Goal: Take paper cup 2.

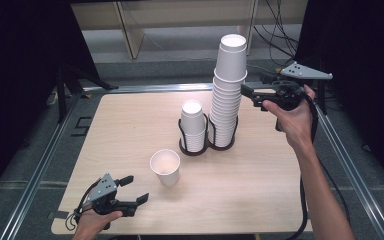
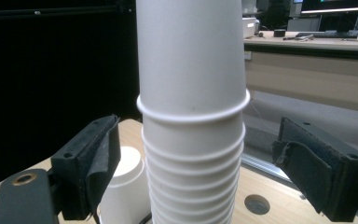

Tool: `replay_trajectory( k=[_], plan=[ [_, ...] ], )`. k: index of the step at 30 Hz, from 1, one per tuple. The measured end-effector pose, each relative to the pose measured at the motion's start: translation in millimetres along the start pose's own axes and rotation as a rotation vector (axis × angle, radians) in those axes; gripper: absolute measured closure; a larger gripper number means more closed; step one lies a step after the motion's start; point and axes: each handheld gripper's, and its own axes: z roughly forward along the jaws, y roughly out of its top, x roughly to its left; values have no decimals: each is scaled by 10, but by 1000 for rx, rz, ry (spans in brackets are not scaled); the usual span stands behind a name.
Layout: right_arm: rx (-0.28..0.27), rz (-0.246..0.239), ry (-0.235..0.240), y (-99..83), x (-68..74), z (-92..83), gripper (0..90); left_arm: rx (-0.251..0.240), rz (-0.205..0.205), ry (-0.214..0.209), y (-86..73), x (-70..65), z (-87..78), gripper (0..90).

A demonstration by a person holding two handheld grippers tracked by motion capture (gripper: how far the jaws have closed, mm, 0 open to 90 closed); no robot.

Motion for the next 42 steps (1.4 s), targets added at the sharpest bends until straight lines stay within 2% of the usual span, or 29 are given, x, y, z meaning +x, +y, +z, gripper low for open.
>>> replay_trajectory(
  k=[5,10,11,14,19,24,25,30,31,32,37,42],
  plan=[
    [-5,-24,16,151,29,86,149,0,3,-5,-2,-3,3,149],
    [-13,-52,-3,328,38,173,149,-19,7,-15,-11,-7,4,149],
    [-7,-37,-5,348,47,187,149,-18,5,-17,-11,-7,3,149],
    [12,-47,-14,426,39,269,149,-11,4,-14,-10,-7,2,149],
    [24,-58,1,459,38,390,150,-9,2,-15,-12,-13,1,149],
    [34,-45,15,460,58,487,146,-11,-3,-16,-13,-18,6,149],
    [36,-58,6,463,57,501,146,-10,-3,-16,-14,-18,6,149],
    [45,-47,7,465,40,585,148,-8,1,-18,-14,-14,1,149],
    [35,-68,-1,468,26,600,149,-7,2,-18,-14,-14,0,149],
    [48,-39,5,467,39,608,148,-7,2,-18,-14,-14,1,149],
    [31,-43,11,472,16,688,148,-8,3,-20,-15,-19,4,149],
    [42,-38,11,480,10,749,146,-5,5,-19,-16,-13,-2,149]
  ],
)
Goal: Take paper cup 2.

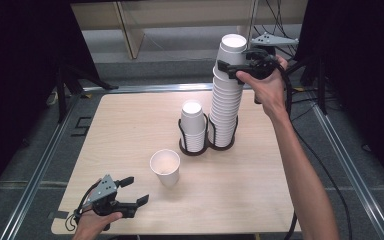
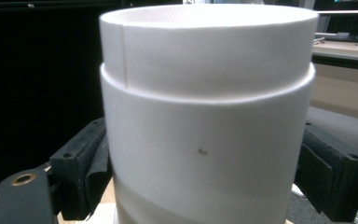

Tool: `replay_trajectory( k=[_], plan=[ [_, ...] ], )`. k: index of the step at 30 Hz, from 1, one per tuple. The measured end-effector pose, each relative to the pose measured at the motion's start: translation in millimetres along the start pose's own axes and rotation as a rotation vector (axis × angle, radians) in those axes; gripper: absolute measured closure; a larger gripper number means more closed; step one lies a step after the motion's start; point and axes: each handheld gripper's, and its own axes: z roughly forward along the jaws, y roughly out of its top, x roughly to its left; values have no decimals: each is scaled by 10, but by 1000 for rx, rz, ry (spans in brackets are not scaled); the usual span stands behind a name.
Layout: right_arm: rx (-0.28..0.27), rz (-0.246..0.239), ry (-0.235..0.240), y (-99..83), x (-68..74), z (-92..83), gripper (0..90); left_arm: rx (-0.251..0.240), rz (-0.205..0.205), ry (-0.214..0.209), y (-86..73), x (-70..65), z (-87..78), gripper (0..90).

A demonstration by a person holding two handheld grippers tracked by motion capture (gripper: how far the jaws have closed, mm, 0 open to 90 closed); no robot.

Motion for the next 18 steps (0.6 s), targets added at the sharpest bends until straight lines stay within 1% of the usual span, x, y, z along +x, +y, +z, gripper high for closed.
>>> replay_trajectory(
  k=[1,2,3,4,5,6,8,9,10,11,12,13,15,16,18],
  plan=[
    [0,10,7,0,1,7,148,-2,-2,0,0,-3,1,149],
    [-10,-7,7,2,-15,17,149,-7,-6,-1,-1,-7,5,149],
    [-9,4,11,2,-10,24,152,-7,-5,-3,-2,-7,6,149],
    [-7,1,11,6,-6,25,156,-5,-4,-3,-2,-7,6,149],
    [-4,-13,4,14,-10,20,159,0,0,-3,-2,-4,4,149],
    [-8,-21,6,18,-11,23,161,-2,-6,-3,-2,-8,7,149],
    [-2,-18,7,27,-7,14,167,9,-5,1,0,-11,1,149],
    [-9,-8,7,30,2,8,170,7,-5,-1,-1,-11,2,149],
    [-16,-12,6,40,11,1,172,9,-2,0,-1,-10,1,149],
    [-15,-22,3,53,11,-5,172,9,-5,4,-3,-14,1,149],
    [-10,-12,9,67,17,-11,174,10,-7,3,-3,-16,1,149],
    [-19,-29,3,84,6,-20,174,9,-7,3,-3,-16,1,149],
    [-22,-28,-2,119,15,-39,176,10,-7,3,-4,-15,1,149],
    [-29,-43,-1,145,13,-52,177,10,-7,3,-5,-15,2,149],
    [-38,-37,2,200,33,-84,178,11,-6,3,-6,-16,2,149]
  ],
)
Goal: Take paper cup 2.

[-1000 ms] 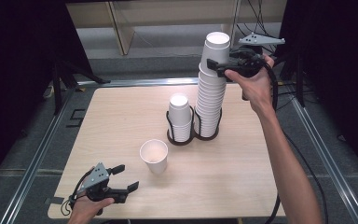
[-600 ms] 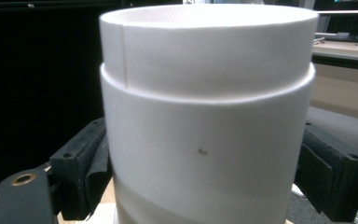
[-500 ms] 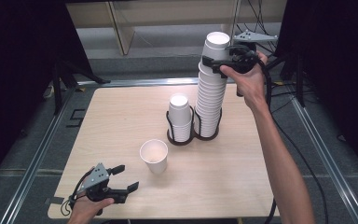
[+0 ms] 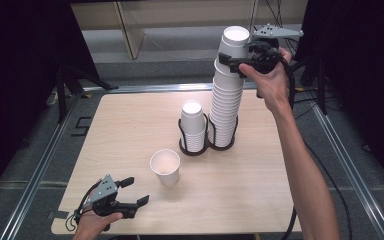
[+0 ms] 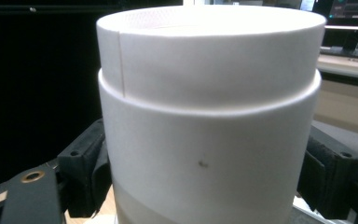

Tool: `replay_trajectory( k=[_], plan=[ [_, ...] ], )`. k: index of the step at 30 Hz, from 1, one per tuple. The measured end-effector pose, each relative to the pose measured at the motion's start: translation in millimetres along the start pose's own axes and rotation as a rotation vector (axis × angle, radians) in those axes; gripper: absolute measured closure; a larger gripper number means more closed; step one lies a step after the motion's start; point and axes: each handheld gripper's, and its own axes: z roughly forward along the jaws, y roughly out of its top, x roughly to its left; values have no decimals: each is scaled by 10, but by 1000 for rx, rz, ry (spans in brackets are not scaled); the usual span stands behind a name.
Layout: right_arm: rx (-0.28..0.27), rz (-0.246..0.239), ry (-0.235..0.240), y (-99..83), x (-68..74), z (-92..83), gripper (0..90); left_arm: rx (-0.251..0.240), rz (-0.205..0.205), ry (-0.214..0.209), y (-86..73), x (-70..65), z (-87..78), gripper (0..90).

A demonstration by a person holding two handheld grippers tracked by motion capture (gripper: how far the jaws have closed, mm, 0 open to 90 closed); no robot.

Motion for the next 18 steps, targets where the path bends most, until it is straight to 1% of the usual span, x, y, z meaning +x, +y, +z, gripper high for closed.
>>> replay_trajectory(
  k=[3,4,5,6,8,9,10,12,15,18],
  plan=[
    [-8,-10,-9,72,7,-36,179,0,5,0,2,1,-5,149],
    [-17,-12,-10,102,7,-54,180,-11,2,-7,-1,2,4,149],
    [-23,-8,-8,119,10,-65,180,-2,3,-4,2,2,-4,149],
    [-27,-16,-20,151,11,-89,180,-10,2,-7,-1,4,2,149],
    [-31,-15,-16,195,11,-117,181,-1,1,0,-2,2,-4,149],
    [-33,-22,-22,225,12,-136,181,3,2,2,-2,3,-5,149],
    [-34,-18,-19,255,17,-154,181,6,8,1,-2,8,-7,149],
    [-46,-29,-27,318,24,-190,181,2,2,1,-2,2,-5,149],
    [-56,-35,-28,400,38,-238,181,4,1,0,-2,3,-6,149],
    [-71,-30,-16,457,58,-279,182,3,1,-1,-4,1,-3,149]
  ],
)
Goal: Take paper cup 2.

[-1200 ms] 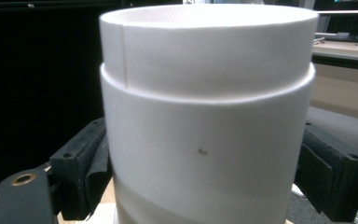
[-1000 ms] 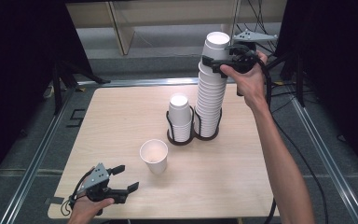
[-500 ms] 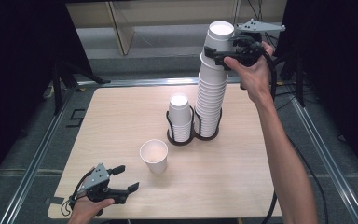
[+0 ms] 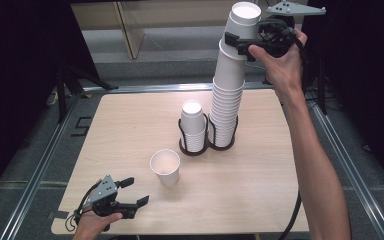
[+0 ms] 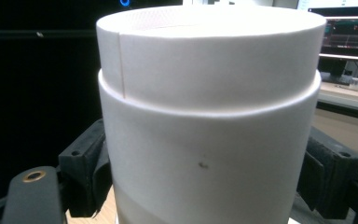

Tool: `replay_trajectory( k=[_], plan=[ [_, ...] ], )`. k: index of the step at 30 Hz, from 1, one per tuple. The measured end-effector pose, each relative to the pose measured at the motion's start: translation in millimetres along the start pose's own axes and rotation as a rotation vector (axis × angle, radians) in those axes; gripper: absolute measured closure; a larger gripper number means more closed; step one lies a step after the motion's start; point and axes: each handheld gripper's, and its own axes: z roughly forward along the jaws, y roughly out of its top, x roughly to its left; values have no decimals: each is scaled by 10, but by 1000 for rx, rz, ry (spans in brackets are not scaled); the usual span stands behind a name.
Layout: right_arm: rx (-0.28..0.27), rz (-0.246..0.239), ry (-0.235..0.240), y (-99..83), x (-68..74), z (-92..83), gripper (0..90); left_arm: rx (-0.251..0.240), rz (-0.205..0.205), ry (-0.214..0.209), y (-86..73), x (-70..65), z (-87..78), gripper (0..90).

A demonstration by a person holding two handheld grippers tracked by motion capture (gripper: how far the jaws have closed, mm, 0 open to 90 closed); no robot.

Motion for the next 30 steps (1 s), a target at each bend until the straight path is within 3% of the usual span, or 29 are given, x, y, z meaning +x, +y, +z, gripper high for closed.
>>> replay_trajectory(
  k=[8,14,17,18,21,22,30],
  plan=[
    [-11,9,21,90,75,-120,182,-10,2,-10,-9,9,13,149],
    [-9,-3,57,40,196,-254,182,-1,3,-2,-8,5,3,149],
    [2,2,94,-50,303,-333,182,1,3,-3,-6,1,-1,149],
    [-5,-18,93,-80,323,-358,182,-14,-2,-9,-10,0,11,149],
    [2,-3,125,-187,404,-440,182,3,-1,5,-3,-3,-7,149],
    [-3,-24,129,-226,418,-462,182,6,2,5,-3,1,-10,149],
    [8,-4,205,-590,588,-605,182,-12,3,-6,-2,0,-1,149]
  ],
)
